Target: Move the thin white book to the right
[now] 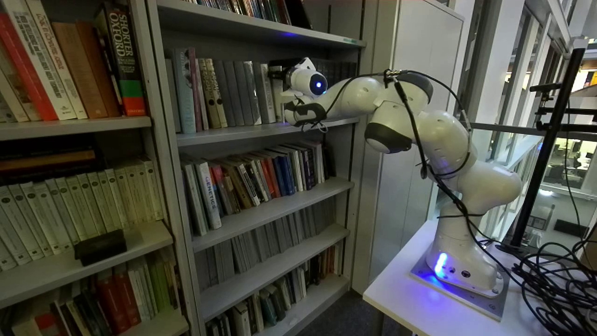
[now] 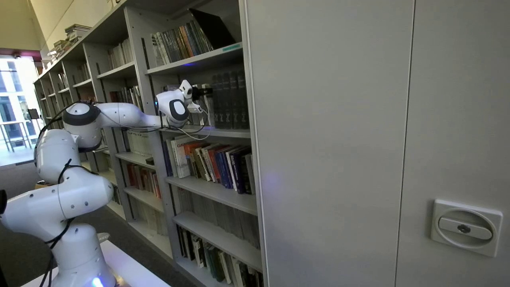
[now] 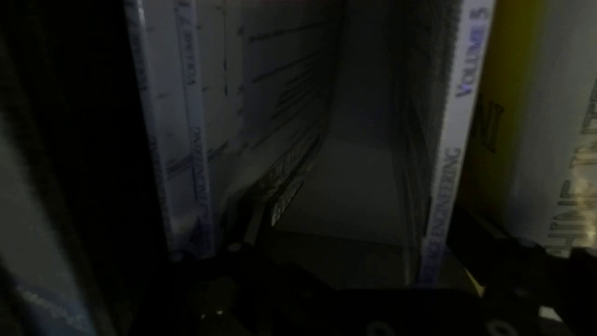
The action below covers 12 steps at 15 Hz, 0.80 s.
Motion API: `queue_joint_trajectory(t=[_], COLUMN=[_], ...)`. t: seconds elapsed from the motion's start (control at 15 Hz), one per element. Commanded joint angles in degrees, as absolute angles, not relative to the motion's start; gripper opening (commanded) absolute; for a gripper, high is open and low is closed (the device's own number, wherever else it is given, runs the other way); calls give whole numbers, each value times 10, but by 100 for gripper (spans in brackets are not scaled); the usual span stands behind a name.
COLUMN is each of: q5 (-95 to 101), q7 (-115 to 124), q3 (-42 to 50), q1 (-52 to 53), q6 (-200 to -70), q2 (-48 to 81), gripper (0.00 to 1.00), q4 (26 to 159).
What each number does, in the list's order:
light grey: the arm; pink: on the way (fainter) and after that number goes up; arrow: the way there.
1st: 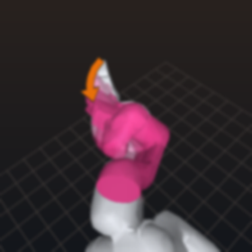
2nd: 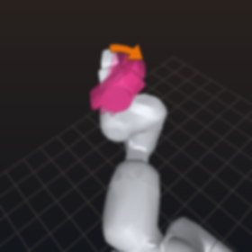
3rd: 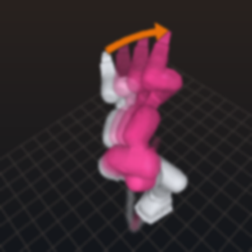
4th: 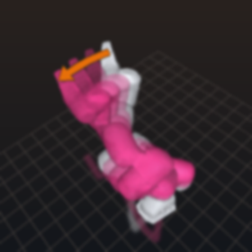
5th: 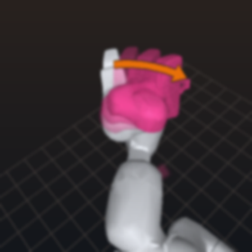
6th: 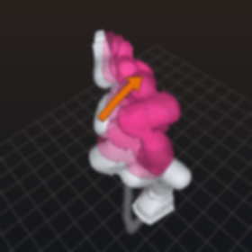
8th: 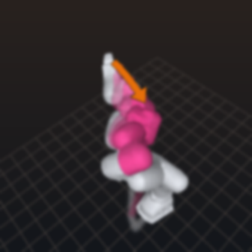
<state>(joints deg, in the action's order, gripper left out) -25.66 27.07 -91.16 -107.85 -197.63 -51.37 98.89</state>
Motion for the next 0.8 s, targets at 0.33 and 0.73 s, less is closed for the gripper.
queue_joint_trajectory(t=[0.33,0.73], q5=[-266,-266], q7=[266,265], q3=[-900,-898], q1=[-1074,-1070], q6=[-1978,-1985], q2=[-509,-507], gripper=[100,74], q4=[994,999])
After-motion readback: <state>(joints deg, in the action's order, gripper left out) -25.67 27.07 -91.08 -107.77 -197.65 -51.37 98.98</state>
